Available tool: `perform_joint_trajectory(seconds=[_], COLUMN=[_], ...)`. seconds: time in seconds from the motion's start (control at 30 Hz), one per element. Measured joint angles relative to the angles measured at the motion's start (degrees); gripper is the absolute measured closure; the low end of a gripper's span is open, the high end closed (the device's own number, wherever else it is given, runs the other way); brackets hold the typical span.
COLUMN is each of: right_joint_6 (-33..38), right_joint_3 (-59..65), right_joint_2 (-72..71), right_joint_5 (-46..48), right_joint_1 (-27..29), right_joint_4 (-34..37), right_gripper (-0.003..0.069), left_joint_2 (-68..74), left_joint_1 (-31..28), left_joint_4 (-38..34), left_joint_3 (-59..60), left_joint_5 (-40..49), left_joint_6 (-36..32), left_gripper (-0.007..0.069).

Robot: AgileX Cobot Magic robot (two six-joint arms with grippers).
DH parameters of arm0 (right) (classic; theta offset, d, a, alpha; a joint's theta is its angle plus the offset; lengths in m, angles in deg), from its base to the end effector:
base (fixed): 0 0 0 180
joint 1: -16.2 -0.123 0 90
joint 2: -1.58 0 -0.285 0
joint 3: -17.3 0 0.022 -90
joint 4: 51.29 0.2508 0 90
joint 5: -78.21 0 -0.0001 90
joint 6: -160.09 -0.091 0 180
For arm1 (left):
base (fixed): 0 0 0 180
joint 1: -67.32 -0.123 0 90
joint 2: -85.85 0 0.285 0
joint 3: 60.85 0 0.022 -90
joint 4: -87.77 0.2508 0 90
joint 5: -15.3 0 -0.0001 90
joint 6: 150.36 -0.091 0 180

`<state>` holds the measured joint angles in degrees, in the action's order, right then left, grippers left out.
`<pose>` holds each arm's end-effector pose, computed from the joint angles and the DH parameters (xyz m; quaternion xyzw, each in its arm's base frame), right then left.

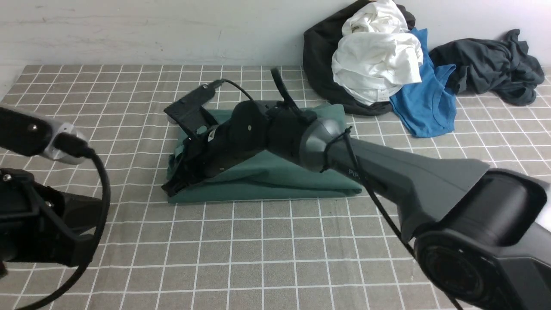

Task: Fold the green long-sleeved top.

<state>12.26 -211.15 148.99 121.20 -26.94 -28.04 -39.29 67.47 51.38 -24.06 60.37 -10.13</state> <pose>0.3832 0.3927 0.1924 -0.4908 0.7909 0.2076 0.3008 0.1499 -0.0387 0.3171 0.1854 0.8721 -0.1511 0.4268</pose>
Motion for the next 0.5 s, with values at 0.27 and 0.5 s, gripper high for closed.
perform_joint_trajectory(seconds=[0.27, 0.5], right_joint_6=[-3.8, -9.5], right_joint_3=[0.2, 12.6], right_joint_2=[-18.0, -36.5], right_joint_5=[17.8, 20.8], right_joint_1=[7.9, 19.3], right_joint_4=[-9.9, -14.5], right_gripper=[0.0671, 0.0673], left_joint_2=[-15.0, -23.7], left_joint_1=[0.0, 0.0], left_joint_4=[-0.2, -0.2], left_joint_3=[7.1, 12.8], left_joint_5=[-7.0, -13.8], left_joint_6=[-6.1, -8.4], left_gripper=[0.0631, 0.0631])
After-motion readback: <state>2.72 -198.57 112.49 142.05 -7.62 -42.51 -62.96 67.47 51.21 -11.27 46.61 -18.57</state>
